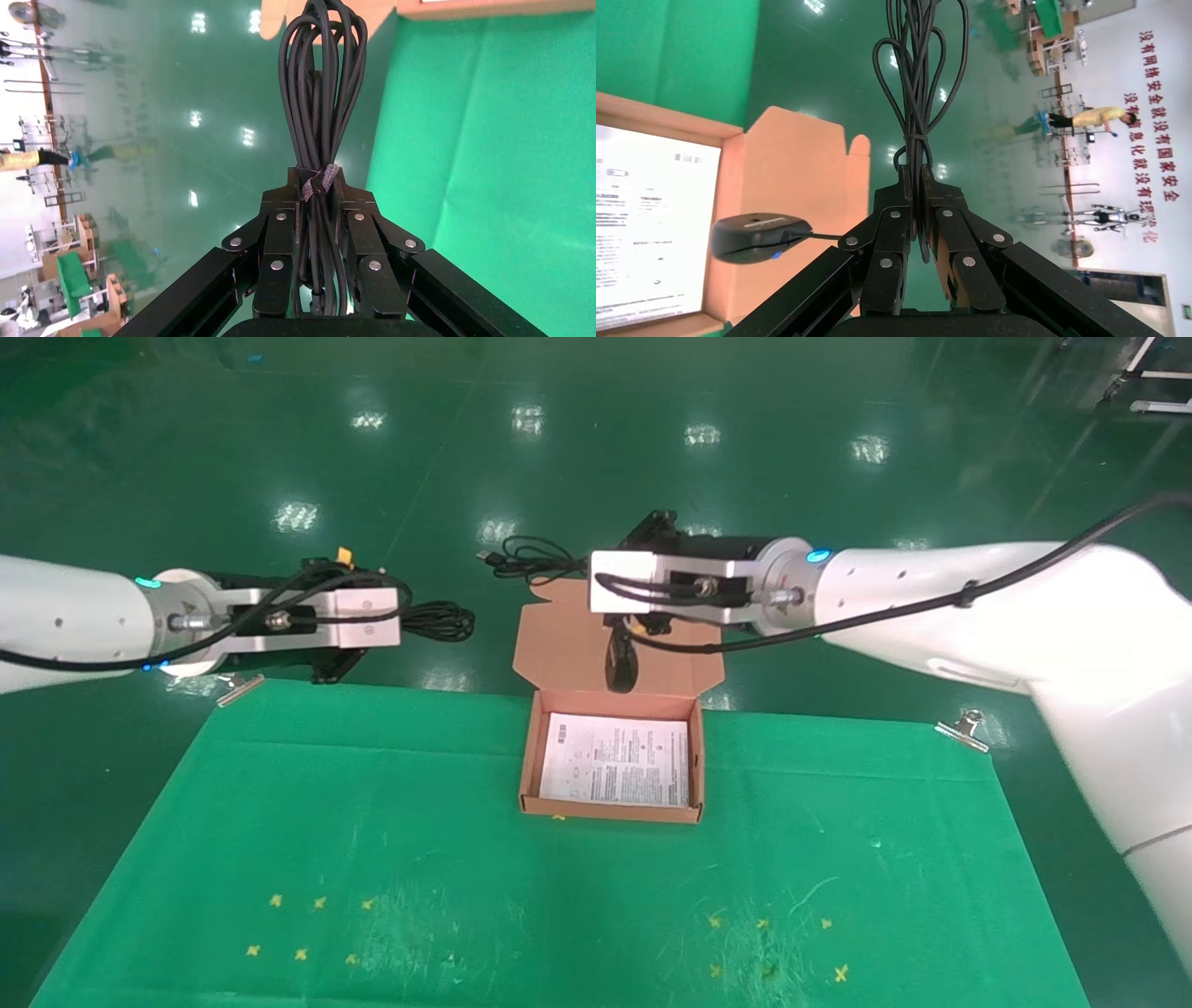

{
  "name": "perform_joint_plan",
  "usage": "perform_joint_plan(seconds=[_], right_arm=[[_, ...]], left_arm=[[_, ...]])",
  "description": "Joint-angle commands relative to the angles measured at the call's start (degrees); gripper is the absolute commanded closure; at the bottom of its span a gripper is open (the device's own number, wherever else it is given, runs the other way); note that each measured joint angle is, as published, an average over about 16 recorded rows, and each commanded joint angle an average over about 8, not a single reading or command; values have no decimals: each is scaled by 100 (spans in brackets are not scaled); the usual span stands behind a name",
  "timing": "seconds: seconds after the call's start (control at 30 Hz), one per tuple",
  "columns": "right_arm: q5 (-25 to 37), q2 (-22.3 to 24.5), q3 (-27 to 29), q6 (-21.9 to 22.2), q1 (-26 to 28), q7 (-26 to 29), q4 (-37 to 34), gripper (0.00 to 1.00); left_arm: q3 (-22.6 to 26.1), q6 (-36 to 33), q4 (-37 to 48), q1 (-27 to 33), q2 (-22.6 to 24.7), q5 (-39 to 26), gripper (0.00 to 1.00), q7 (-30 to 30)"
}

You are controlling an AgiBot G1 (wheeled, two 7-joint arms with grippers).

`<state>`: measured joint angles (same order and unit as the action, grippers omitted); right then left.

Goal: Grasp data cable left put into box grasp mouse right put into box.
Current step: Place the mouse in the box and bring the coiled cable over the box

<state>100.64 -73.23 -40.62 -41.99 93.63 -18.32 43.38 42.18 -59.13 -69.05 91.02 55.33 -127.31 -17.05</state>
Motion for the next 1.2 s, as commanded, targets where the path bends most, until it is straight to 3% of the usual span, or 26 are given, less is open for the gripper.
perform_joint_plan(seconds=[0.03, 0.53, 0.87, 1.2], right_arm=[[-49, -68, 6, 32, -32, -101, -132, 100], [-647, -447, -132, 109, -244, -706, -938, 100], [-1255, -468, -504, 478, -451, -436, -1283, 100], [-1459, -464, -928, 676, -482, -149, -1939, 100]], left_arm=[[30, -43, -29, -19, -13, -119, 100, -79], [57, -149, -183, -54, -45, -299, 100, -282], [57, -153, -196, -58, -47, -307, 100, -296], [57, -154, -198, -59, -47, -309, 100, -298]])
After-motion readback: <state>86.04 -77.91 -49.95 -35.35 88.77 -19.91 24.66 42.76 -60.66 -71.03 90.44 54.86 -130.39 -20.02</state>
